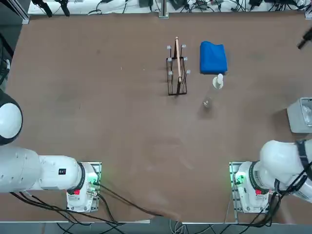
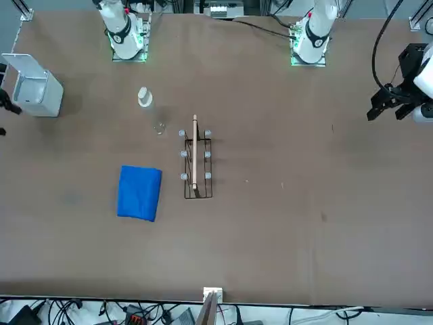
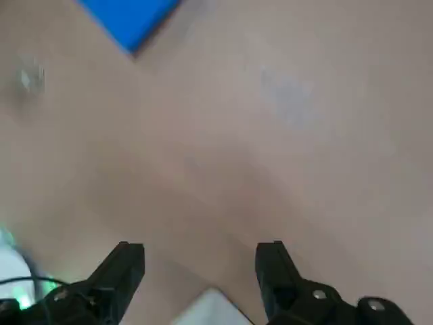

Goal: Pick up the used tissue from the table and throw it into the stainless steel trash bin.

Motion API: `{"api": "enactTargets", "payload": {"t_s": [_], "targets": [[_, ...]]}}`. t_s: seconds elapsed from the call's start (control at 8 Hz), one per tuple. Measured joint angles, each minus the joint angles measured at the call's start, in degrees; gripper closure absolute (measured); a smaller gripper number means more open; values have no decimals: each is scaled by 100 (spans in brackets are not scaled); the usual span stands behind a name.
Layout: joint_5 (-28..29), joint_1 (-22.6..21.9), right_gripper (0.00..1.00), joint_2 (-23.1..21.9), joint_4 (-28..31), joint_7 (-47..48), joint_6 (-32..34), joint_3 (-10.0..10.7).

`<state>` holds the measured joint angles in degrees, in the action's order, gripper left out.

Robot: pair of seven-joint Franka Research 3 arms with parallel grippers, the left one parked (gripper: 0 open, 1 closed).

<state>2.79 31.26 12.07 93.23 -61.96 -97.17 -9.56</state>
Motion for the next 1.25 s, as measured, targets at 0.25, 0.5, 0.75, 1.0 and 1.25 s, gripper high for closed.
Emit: {"api": "enactTargets", "payload": {"t_s": [0.25,0.5,0.75,1.0,1.25], "targets": [[179,-816,0,5,-364,1896,0,-103],[279,-1368,0,-46,-617,3348,6,-161],[304,-1592,0,-289,-742,4415,59,-365],[306,-1703,0,-696,-779,5509,492,-628],[304,-1758,0,-1072,-740,5857,757,-702]]}}
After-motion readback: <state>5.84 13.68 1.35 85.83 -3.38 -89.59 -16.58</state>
